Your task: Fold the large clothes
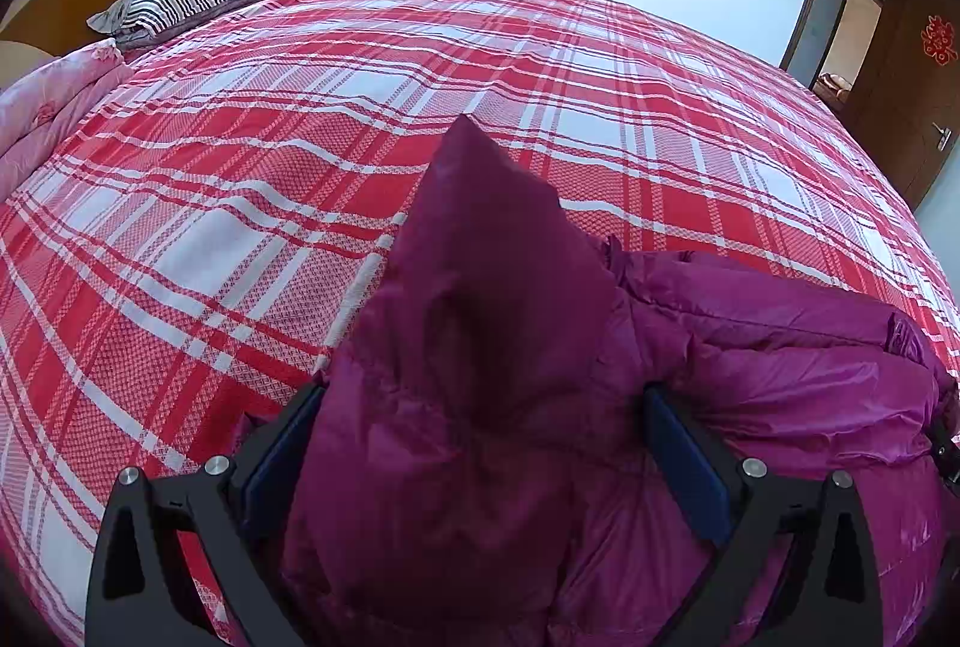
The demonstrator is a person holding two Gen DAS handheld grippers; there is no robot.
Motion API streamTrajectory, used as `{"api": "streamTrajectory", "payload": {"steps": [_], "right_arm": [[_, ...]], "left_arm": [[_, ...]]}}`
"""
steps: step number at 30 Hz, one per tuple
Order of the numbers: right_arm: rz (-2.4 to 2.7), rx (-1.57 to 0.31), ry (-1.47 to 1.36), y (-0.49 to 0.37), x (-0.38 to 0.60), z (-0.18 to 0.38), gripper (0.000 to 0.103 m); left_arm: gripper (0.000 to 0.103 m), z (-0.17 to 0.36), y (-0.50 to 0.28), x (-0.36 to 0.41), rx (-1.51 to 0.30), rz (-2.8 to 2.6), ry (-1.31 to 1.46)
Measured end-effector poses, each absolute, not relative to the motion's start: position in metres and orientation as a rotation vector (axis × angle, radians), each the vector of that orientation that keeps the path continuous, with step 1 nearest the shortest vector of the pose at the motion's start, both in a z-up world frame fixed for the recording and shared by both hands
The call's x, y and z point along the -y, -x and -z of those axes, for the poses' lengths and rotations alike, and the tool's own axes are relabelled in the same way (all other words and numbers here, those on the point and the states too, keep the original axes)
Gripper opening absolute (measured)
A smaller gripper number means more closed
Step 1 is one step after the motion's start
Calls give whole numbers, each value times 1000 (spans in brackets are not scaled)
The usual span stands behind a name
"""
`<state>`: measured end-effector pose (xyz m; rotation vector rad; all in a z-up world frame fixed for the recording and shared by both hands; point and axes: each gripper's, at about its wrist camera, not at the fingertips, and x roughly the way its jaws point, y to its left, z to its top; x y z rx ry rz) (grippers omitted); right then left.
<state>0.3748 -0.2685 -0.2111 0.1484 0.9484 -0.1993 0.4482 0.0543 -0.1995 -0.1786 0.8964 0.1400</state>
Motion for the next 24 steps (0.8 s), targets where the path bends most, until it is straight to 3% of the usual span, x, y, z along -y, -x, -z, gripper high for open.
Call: {"api": "streamTrajectory", "payload": {"steps": [8,13,18,24], "right_arm": [[195,-948,-145,-374,268,208,102],[186,-928,-191,-346,274,171,100],[54,-835,-123,-293,227,142,101],[-65,-867,16,-271,165,170,99]], "left_arm": [[102,176,-435,-72,-941,-9,277],[102,125,-363,-118,-797,134,308],[102,165,-313,-163,-878,123,359],[102,183,-286,-162,-818,157,410]]}}
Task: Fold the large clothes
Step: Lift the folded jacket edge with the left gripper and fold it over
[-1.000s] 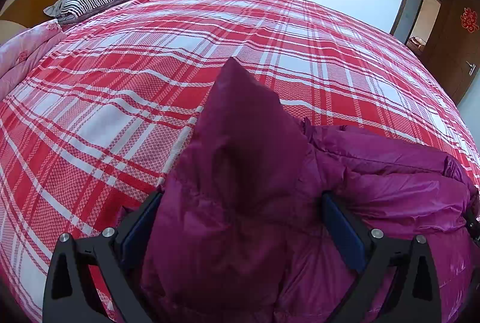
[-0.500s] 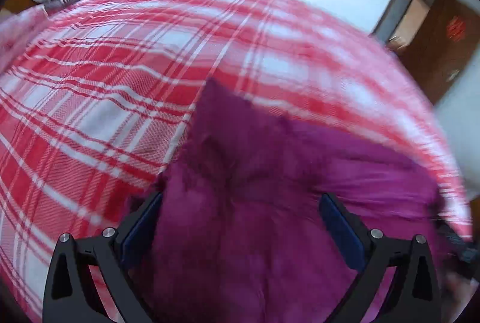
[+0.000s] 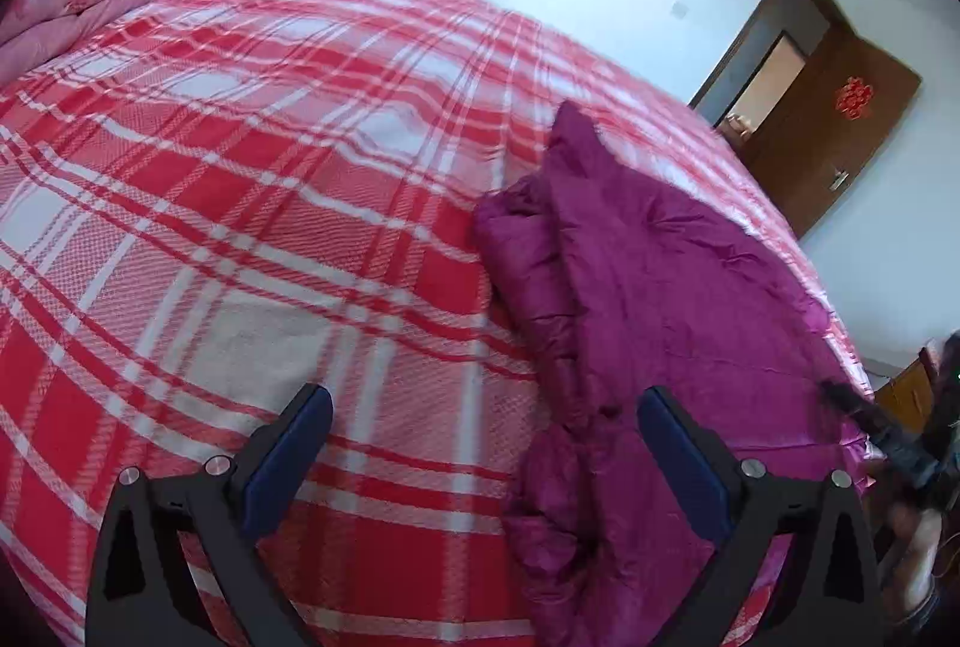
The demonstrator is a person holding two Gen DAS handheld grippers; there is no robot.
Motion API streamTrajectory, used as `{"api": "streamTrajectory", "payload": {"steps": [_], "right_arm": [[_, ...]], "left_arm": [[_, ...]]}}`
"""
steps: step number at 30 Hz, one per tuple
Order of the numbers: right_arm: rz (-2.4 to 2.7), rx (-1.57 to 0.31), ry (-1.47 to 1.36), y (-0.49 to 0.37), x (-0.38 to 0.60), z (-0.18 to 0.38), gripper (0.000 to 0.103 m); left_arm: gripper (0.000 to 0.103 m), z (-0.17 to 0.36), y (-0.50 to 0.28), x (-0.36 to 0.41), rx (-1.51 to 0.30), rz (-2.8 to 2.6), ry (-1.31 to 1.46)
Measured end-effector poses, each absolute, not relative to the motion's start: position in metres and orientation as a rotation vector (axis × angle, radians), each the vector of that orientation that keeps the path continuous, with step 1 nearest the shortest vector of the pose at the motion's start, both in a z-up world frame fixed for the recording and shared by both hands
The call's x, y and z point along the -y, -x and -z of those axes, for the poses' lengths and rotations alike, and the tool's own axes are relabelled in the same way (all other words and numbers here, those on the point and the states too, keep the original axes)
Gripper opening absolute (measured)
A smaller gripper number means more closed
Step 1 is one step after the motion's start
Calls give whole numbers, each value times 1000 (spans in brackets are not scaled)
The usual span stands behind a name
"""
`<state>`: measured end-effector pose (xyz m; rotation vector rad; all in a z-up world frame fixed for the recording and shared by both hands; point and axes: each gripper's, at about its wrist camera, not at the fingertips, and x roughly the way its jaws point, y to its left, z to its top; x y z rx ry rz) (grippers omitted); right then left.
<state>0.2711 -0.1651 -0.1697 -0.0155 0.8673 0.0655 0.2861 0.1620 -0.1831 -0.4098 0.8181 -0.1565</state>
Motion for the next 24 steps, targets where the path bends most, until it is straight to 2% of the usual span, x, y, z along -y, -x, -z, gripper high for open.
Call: {"api": "streamTrajectory", "payload": {"steps": [3,4,5,7,9,10,11,14,17,24], "right_arm": [[-17,-881,92,-275,158,191,100],[-8,-872,104,-275,160,196,103],[-1,-879,92,-278,164,202,103],[-5,-902,60,-282,170,206,103],[-12,-913,49,-285,171,208,103],[-14,-911,46,-285,172,208,103],[-16,-909,43,-285,173,208,103],[-9,-905,54,-286,172,209,103],[-5,-909,64,-283,169,210,103],[-12,-911,52,-283,171,209,103]], "left_arm": [[97,181,-288,-147,-818,203,395],[88,182,-290,-140,-822,224,371],[74,183,-292,-135,-832,235,356],[57,194,-301,-127,-880,277,366],[56,195,-304,-128,-866,283,393],[51,194,-304,-129,-866,292,401],[35,195,-305,-130,-868,315,422],[20,197,-303,-131,-871,370,460],[12,187,-295,-130,-839,387,458],[10,128,-272,-122,-707,500,546]]}}
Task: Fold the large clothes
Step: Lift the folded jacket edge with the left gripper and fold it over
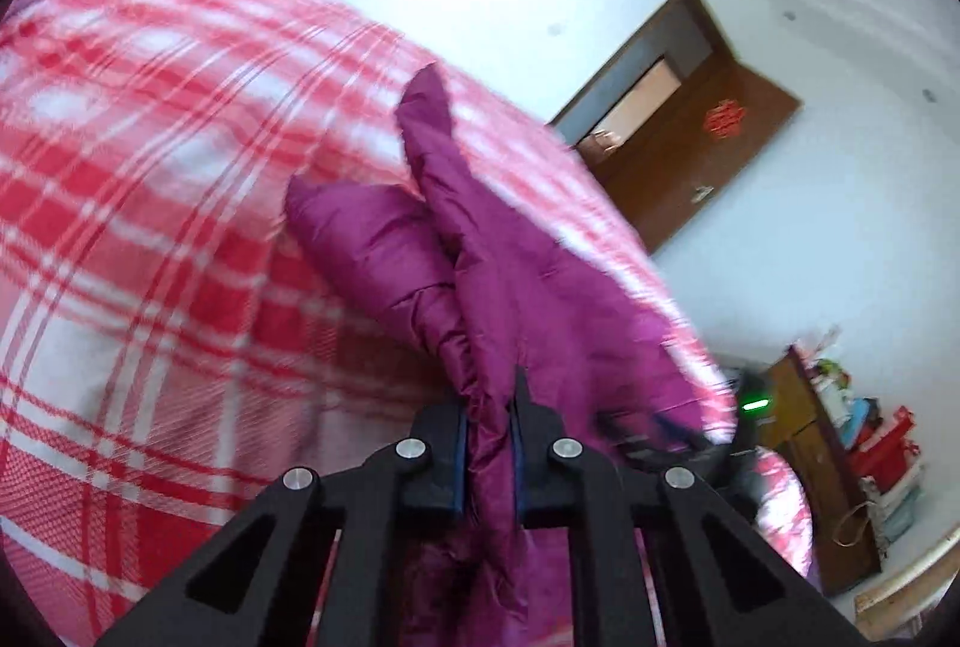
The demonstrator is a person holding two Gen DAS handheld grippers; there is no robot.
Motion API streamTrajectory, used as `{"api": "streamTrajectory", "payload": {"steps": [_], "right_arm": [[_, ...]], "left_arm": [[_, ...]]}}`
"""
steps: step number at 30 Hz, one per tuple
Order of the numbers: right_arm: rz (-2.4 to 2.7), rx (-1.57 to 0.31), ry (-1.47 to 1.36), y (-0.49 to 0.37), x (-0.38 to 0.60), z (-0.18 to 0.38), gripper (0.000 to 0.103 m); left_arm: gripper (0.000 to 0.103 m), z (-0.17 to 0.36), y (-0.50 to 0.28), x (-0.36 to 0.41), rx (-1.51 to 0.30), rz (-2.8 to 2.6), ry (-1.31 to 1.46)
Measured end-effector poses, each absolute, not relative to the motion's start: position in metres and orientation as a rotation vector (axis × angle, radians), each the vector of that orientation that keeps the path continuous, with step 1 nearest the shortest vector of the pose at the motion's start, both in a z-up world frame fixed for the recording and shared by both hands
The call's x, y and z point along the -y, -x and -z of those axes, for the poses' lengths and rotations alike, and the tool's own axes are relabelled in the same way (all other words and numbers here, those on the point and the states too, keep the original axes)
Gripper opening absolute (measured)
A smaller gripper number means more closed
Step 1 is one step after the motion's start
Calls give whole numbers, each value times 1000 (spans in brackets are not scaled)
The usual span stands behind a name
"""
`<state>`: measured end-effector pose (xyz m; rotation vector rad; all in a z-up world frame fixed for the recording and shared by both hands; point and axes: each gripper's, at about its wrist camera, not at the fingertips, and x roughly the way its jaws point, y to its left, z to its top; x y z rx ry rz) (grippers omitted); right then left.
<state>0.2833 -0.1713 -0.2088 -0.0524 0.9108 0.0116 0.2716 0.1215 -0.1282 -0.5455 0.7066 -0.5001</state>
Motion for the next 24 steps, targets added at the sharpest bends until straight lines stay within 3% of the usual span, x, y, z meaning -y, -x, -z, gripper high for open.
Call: {"api": "streamTrajectory", "payload": {"steps": [10,24], "right_arm": [[-55,-906,13,-280,178,206,103],[-68,-790,-332,-188,297,163,103]], "left_arm": [[9,39,-244,-1,-599,667,291],[9,49,-267,122,-672,707,170]]}}
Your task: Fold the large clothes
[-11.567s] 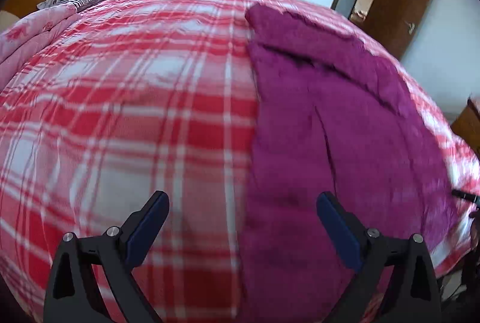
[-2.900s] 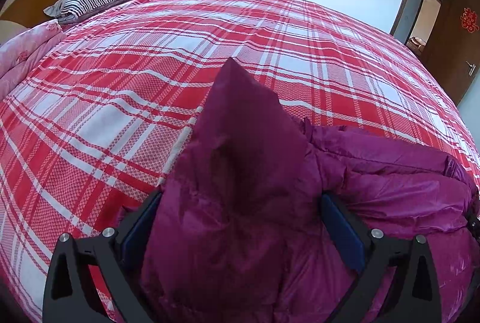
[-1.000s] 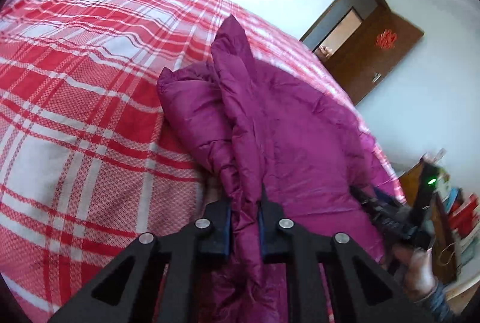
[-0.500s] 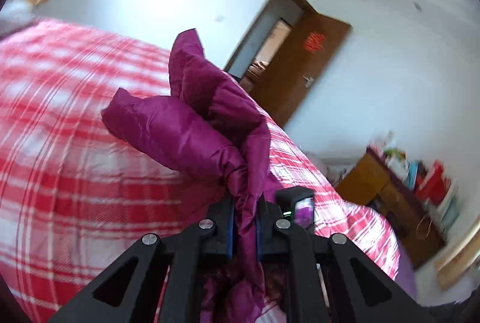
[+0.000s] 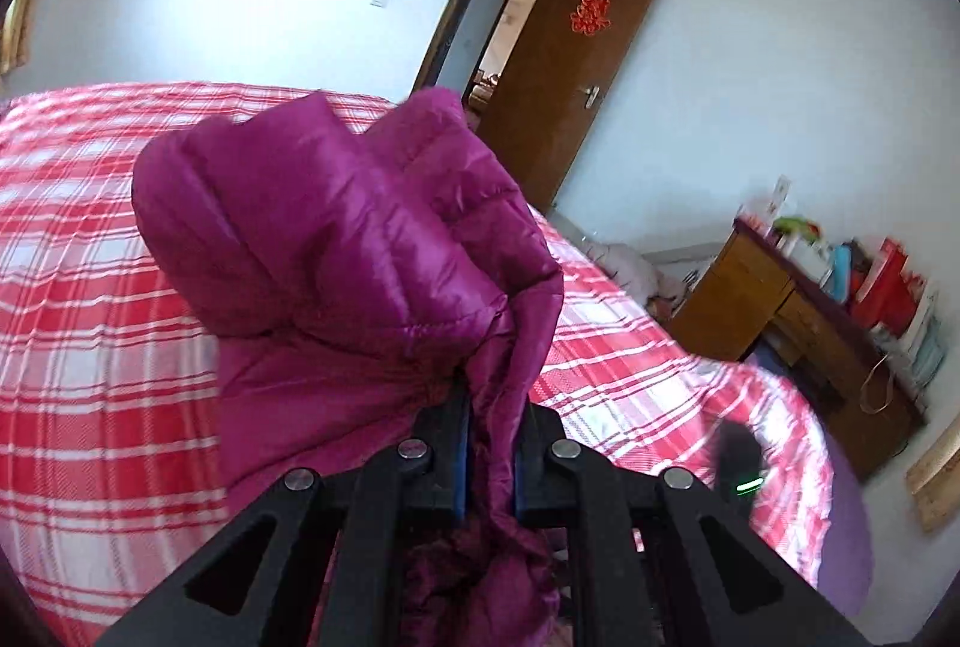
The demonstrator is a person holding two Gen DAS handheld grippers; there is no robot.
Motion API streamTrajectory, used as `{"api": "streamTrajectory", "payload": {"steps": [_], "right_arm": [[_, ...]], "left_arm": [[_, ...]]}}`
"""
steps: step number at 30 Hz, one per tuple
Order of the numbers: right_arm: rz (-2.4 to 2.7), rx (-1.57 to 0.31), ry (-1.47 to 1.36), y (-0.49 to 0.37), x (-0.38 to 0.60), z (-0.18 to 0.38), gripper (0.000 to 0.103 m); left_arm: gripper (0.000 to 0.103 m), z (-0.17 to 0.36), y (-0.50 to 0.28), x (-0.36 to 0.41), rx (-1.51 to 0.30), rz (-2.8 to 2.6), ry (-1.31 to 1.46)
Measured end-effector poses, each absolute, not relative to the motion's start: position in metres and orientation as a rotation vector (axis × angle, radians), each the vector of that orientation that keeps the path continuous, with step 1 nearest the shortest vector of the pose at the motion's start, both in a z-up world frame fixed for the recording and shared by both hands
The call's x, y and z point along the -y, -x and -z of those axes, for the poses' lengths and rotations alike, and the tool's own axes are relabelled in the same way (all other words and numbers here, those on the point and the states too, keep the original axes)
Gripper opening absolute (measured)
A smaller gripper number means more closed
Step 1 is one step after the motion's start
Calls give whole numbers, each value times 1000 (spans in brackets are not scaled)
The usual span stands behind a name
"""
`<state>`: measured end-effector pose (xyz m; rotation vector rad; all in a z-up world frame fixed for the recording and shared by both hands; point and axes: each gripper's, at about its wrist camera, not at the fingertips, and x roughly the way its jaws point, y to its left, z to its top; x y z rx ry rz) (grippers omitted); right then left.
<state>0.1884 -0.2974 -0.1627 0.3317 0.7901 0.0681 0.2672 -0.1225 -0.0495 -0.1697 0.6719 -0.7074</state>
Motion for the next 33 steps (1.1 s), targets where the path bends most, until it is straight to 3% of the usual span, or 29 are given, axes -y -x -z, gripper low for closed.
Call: {"api": "streamTrajectory", "payload": {"steps": [7,10,18,22,24,26,30,31,32,33], "right_arm": [[117,-612,-550,-154,388,136,103],[111,-570,-562,-154,401,122,98],[-158,-661,-456,-225,381,89,91],[-243,-760,-516,-271,374,102,79],[-291,-807,-549,-289,369,113,66],[-302,-858,-535,-301,360,124,28],[-230,-865,-522,-301,364,130,18],[-216,-863,-532,-298,369,130,18],[-193,-861,-533,-297,374,131,18],[-178,-862,-527,-296,376,132,18]], "left_arm": [[10,96,-258,201,-617,628,-88],[13,118,-251,222,-561,580,-212],[26,140,-242,239,-496,570,-336],[31,141,-240,236,-497,594,-322],[36,140,-238,240,-500,611,-322],[40,137,-235,239,-510,619,-322],[40,118,-214,218,-491,658,-309],[46,109,-205,206,-466,673,-297],[60,104,-199,198,-447,675,-292],[68,95,-193,184,-402,661,-285]]}}
